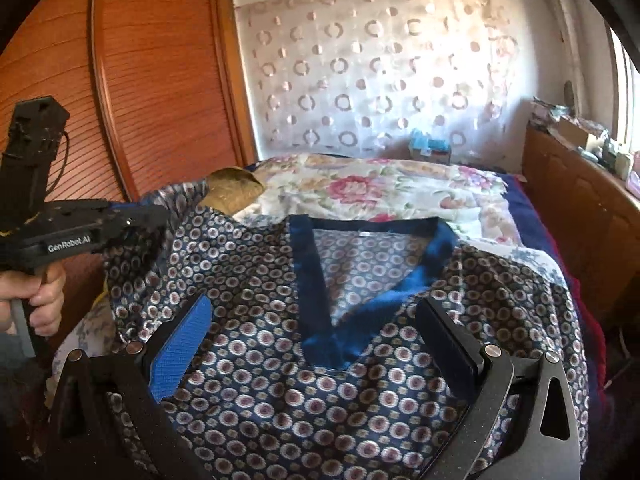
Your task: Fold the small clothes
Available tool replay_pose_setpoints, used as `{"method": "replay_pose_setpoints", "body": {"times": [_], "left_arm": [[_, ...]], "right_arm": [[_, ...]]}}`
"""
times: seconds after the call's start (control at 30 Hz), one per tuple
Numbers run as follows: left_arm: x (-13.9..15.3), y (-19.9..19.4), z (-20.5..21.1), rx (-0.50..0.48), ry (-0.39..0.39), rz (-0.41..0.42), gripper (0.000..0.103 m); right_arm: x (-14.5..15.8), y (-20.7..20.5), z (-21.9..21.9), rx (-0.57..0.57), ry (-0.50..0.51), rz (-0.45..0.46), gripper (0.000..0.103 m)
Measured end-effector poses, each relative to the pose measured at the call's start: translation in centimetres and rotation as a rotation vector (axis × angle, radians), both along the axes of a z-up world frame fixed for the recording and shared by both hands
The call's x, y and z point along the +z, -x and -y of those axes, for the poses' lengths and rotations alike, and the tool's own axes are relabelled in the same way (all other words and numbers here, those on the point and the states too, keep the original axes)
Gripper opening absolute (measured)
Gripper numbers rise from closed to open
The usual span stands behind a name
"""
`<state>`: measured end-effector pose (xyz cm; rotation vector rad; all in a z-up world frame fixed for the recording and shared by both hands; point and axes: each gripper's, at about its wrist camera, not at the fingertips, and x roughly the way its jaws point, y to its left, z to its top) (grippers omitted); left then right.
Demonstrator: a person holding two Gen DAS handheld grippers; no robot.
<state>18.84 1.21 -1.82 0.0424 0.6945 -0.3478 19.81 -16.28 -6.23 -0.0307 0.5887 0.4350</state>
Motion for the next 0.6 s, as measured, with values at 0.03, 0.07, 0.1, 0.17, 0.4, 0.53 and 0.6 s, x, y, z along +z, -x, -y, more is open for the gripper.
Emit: {"method": "replay_pose_setpoints", "body": {"times": [0.03,0.07,0.1,0.17,0.4,0.53,0.6], "left_arm": [[0.0,0.1,0.2,-0.003,0.0,-0.001,0.021],[0.2,0.2,0.3,-0.007,-0.001,0.008,0.032],[0.4,0.4,0.4,-0.004,-0.005,0.016,0.036],[0.8,1.0,0.4,0.002,-0.012,0.034,0.041],[0.4,1.7,-1.4,0.048,-0.044,0.022,0.049],[-1.9,2.1,-3.0,0.088,-0.079,-0.019,0.05],[-3.1,2.4,-3.8,0.113,-0.098,-0.03,0.05]], "right_arm": [[0.0,0.0,0.2,-0.006,0.002,-0.001,0.103],[0.0,0.0,0.4,-0.01,0.002,-0.002,0.103],[-0.1,0.0,0.6,-0.015,0.004,-0.004,0.103],[-0.3,0.0,1.0,-0.023,0.008,-0.007,0.103],[-1.3,-0.8,1.6,-0.021,0.009,-0.033,0.103],[-2.3,-1.6,0.6,0.036,0.004,-0.064,0.101],[-2.9,-2.1,-0.3,0.074,0.006,-0.083,0.096]]}}
